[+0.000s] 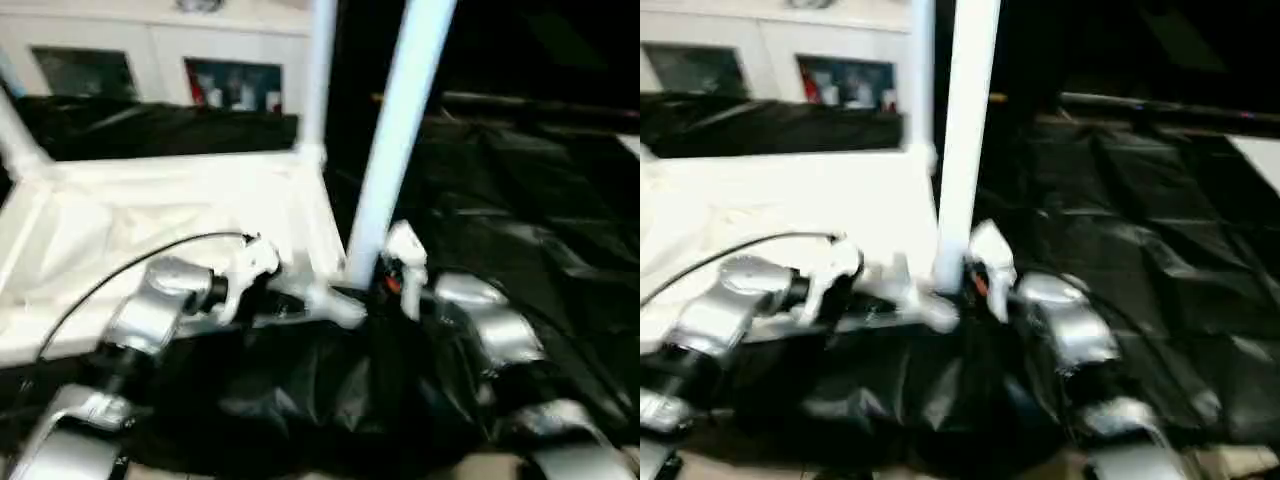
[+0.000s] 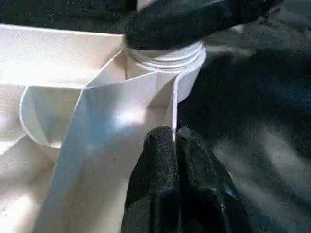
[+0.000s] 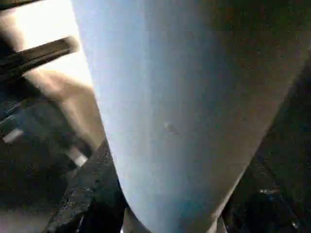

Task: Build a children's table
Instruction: Rotate leg to tighten

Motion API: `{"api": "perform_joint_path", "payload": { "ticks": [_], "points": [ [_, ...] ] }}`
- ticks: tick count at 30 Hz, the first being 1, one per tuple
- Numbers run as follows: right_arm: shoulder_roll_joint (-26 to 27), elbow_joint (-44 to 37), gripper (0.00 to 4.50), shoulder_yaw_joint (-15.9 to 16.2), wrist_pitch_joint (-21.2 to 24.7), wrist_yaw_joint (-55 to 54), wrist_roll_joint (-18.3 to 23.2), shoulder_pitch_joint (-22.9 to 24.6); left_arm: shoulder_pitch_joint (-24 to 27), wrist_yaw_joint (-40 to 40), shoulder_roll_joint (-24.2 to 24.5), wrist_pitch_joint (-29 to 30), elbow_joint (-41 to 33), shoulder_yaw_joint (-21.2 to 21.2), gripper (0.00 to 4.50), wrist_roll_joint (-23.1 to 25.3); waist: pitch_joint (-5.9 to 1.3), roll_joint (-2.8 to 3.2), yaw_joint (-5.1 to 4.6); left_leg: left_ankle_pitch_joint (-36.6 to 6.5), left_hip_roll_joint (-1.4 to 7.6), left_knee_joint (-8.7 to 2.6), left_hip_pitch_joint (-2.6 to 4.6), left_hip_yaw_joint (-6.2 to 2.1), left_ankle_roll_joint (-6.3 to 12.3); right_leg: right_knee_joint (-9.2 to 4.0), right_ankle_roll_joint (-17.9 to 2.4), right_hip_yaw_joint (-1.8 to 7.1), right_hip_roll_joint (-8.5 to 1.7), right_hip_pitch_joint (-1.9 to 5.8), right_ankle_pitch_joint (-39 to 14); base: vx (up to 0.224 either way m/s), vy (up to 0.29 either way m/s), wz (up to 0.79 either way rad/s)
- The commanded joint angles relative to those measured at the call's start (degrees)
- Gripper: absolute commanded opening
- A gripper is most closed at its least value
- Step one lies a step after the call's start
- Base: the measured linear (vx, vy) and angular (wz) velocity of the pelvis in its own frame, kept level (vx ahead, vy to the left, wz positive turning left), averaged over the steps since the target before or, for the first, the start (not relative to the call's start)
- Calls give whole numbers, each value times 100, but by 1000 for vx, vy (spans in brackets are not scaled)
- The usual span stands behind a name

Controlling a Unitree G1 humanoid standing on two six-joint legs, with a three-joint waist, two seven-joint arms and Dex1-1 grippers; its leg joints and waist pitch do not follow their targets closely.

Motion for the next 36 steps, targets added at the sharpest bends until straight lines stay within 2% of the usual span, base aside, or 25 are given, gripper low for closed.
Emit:
{"api": "perform_joint_path", "payload": {
  "ticks": [1, 3, 6, 7, 9, 10, 11, 12, 14, 15, 16, 18, 20, 23, 26, 27, 30, 34, 35, 36],
  "points": [
    [488, 537, 204, 101, 223, -517, 89, -43, -346, 543, -412, -17, 39, 50, 0, -76, -320, 82, -19, -2117, 410, -465, 140, -302, -356, -559, -931, 351, -629, 112, -2399, 0, 0, 0],
    [729, 775, 202, -59, 193, -1005, 143, -196, -501, 1020, -599, -1, 259, 133, 0, 9, -324, 77, -60, -2181, 401, -451, 161, -285, -360, -557, -994, 366, -618, 82, -2265, 0, 0, 0],
    [958, 983, 202, -120, 30, -1410, 51, -340, -645, 1440, -794, -7, 448, 229, 0, 52, -337, 75, -39, -1955, 391, -430, 148, -252, -272, -549, -1051, 382, -620, 95, -1931, 0, 0, 0],
    [1023, 1027, 202, -73, -151, -1382, -27, -368, -664, 1450, -838, -59, 465, 226, 0, 60, -344, 62, -34, -1854, 390, -431, 128, -245, -225, -533, -1075, 380, -615, 119, -1782, 0, 0, 0],
    [1074, 1041, 202, -60, -225, -1288, -31, -380, -666, 1405, -859, -105, 455, 205, 0, 61, -354, 64, -13, -1668, 390, -423, 103, -233, -141, -514, -1095, 381, -624, 148, -1571, 0, 0, 0],
    [1102, 1045, 256, -54, -260, -1208, -19, -384, -662, 1359, -865, -136, 441, 184, 0, 62, -355, 66, -12, -1575, 392, -427, 94, -231, -97, -502, -1106, 376, -611, 158, -1458, 0, 0, 0],
    [1110, 1008, 269, -62, -220, -1043, 40, -378, -623, 1212, -841, -193, 376, 135, 0, 47, -355, 53, -12, -1553, 393, -429, 92, -227, -76, -502, -1112, 375, -608, 161, -1425, 0, 0, 0],
    [996, 939, 275, 42, -237, -778, -37, -350, -495, 849, -724, -296, 210, 43, 0, -19, -357, 58, -11, -1550, 391, -425, 92, -226, -38, -499, -1125, 373, -610, 171, -1397, 0, 0, 0],
    [893, 875, 275, 131, -254, -654, -100, -316, -421, 668, -645, -323, 119, -2, 0, -51, -363, 53, -20, -1503, 397, -432, 68, -239, -9, -485, -1118, 369, -615, 191, -1380, 0, 0, 0],
    [855, 861, 306, 159, -265, -604, -116, -307, -401, 618, -624, -339, 100, -17, 0, -61, -365, 61, -28, -1420, 404, -430, 69, -232, 2, -468, -1155, 369, -609, 186, -1238, 0, 0, 0],
    [794, 849, 318, 198, -293, -514, -138, -295, -375, 551, -597, -366, 78, -35, 0, -75, -368, 64, -35, -1391, 405, -427, 75, -226, 10, -458, -1207, 366, -603, 185, -1139, 0, 0, 0],
    [722, 839, 318, 237, -333, -404, -162, -280, -342, 478, -566, -378, 47, -51, 0, -94, -367, 60, -45, -1359, 396, -418, 72, -215, 39, -452, -1254, 366, -599, 191, -1063, 0, 0, 0],
    [430, 680, 318, 324, -349, 3, -178, -188, -209, 176, -427, -347, -124, -114, 0, -157, -367, 55, -39, -1344, 406, -416, 73, -215, 58, -451, -1277, 367, -609, 201, -1043, 0, 0, 0],
    [79, 410, 318, 411, -287, 580, -162, -54, -62, -225, -246, -433, -303, -187, 0, -233, -368, 64, 1, -1227, 412, -400, 74, -194, 169, -437, -1322, 367, -590, 200, -852, 0, 0, 0],
    [-80, 247, 318, 480, -266, 909, -160, 29, -27, -374, -173, -416, -347, -197, 0, -251, -357, 50, 8, -1299, 414, -412, 84, -194, 144, -443, -1302, 359, -581, 196, -996, 0, 0, 0],
    [-301, 49, 318, 576, -238, 1288, -159, 132, 13, -550, -56, -393, -401, -225, 0, -251, -347, 58, 22, -1381, 420, -417, 96, -200, 115, -459, -1282, 356, -583, 191, -1163, 0, 0, 0],
    [-456, -57, 318, 620, -231, 1535, -149, 191, 43, -735, 37, -430, -437, -251, 0, -276, -343, 55, 74, -1467, 425, -419, 100, -195, 77, -477, -1198, 362, -589, 180, -1396, 0, 0, 0],
    [-655, -295, 318, 656, -63, 1926, -1, 276, 125, -998, 165, -299, -611, -295, 0, -345, -357, 48, 141, -1362, 436, -415, 105, -196, 75, -455, -1207, 360, -590, 187, -1299, 0, 0, 0],
    [-721, -405, 292, 666, 9, 2064, 36, 314, 162, -1103, 215, -270, -684, -315, 0, -375, -360, 48, 152, -1287, 438, -414, 99, -193, 93, -442, -1216, 358, -582, 186, -1176, 0, 0, 0],
    [-735, -437, 292, 666, 24, 2094, 47, 326, 172, -1120, 224, -268, -700, -314, 0, -380, -366, 48, 156, -1251, 439, -413, 98, -192, 104, -434, -1228, 357, -583, 187, -1108, 0, 0, 0]
  ]
}}
